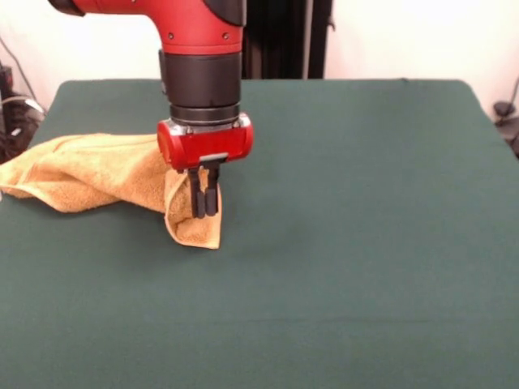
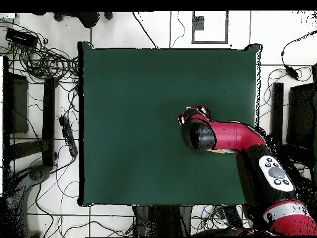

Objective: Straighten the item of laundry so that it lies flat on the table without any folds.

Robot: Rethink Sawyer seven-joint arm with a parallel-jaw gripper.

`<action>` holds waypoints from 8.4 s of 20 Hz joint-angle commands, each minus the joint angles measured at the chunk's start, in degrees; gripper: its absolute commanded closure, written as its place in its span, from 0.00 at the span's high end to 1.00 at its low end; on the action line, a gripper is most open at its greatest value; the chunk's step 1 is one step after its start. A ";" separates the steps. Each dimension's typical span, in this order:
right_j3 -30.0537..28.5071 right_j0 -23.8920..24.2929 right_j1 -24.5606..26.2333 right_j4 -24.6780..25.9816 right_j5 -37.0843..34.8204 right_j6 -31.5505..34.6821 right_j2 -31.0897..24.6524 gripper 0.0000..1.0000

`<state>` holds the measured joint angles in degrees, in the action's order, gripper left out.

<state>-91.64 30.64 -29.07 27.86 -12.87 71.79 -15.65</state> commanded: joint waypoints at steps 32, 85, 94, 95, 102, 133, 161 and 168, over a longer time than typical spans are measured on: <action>7.99 -8.07 13.18 -7.45 -2.24 9.37 6.06 1.00; 17.32 1.61 24.39 0.63 -20.82 -2.33 -8.76 0.00; 8.28 3.98 18.25 -0.98 -12.12 2.57 -12.06 0.00; 6.73 4.28 17.20 -1.17 -10.79 3.42 -12.50 0.00; -1.96 3.11 9.90 -1.47 3.77 12.42 -12.41 0.00; -13.67 -6.87 -13.23 -18.01 7.74 15.96 -9.46 0.00; -16.79 -35.11 -13.95 -30.54 48.68 12.13 27.91 0.00; -19.62 -41.96 -6.25 -36.01 67.43 7.68 35.04 0.00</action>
<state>-104.65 -8.45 -41.25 -4.24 46.38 72.79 15.71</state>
